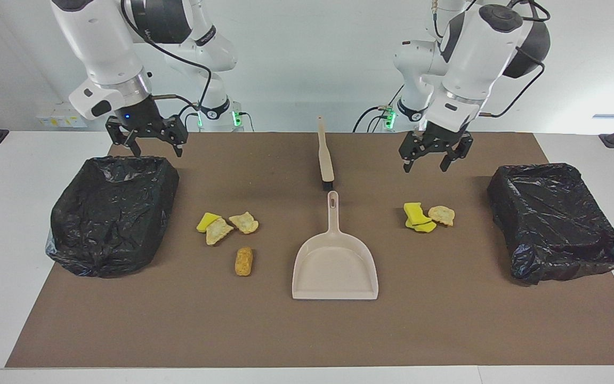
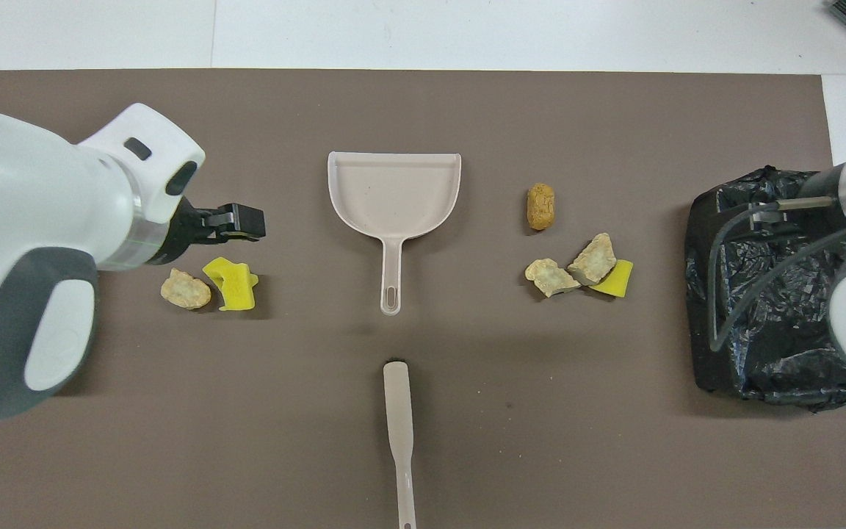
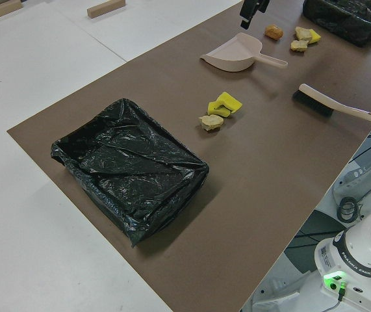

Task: Sweep and dump trash in bin
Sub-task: 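Reach the right gripper to the dustpan handle and grasp it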

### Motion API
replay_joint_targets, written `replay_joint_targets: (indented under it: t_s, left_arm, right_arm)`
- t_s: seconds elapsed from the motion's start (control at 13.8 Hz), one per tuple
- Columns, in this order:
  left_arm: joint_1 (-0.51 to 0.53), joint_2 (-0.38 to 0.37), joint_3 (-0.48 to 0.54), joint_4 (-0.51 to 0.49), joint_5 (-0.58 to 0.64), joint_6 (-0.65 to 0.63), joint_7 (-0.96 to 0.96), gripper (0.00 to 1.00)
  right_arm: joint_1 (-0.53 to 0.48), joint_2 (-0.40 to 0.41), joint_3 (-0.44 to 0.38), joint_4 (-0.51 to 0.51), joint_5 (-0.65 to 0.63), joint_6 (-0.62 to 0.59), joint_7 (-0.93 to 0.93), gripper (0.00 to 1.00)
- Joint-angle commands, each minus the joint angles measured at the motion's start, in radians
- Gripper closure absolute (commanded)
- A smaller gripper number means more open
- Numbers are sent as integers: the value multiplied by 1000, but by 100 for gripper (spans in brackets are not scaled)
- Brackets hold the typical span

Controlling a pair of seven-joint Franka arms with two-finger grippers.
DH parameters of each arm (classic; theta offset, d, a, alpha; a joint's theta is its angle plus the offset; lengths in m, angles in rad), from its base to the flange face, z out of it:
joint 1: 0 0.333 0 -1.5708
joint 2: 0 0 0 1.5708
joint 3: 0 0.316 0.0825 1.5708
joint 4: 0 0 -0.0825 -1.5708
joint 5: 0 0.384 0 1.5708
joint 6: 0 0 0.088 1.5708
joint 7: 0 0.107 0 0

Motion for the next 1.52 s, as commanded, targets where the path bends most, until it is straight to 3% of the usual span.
replay_joint_targets:
  t_s: [0.0, 0.43, 0.58, 0.94, 1.16, 1.45]
  left_arm:
    - [-77, -124, 14, -157, 3, -6, -52, 0]
    - [-235, -282, 14, -378, -11, 0, -175, 0]
    - [-280, -309, 14, -430, -71, 12, -193, 0]
    - [-455, -284, 14, -552, -80, 146, -323, 0]
    - [-567, -234, 14, -657, -80, 326, -434, 0]
    - [-647, -139, 14, -665, -80, 409, -514, 0]
  right_arm:
    - [48, 42, 1, -7, 27, 72, 68, 0]
    - [198, 191, 3, 14, 71, 181, 197, 0]
    - [269, 246, 1, 42, 72, 210, 227, 0]
    - [372, 335, 4, 45, 90, 346, 330, 0]
    - [436, 390, 4, 54, 87, 419, 381, 0]
    - [493, 473, 0, 108, 73, 452, 412, 0]
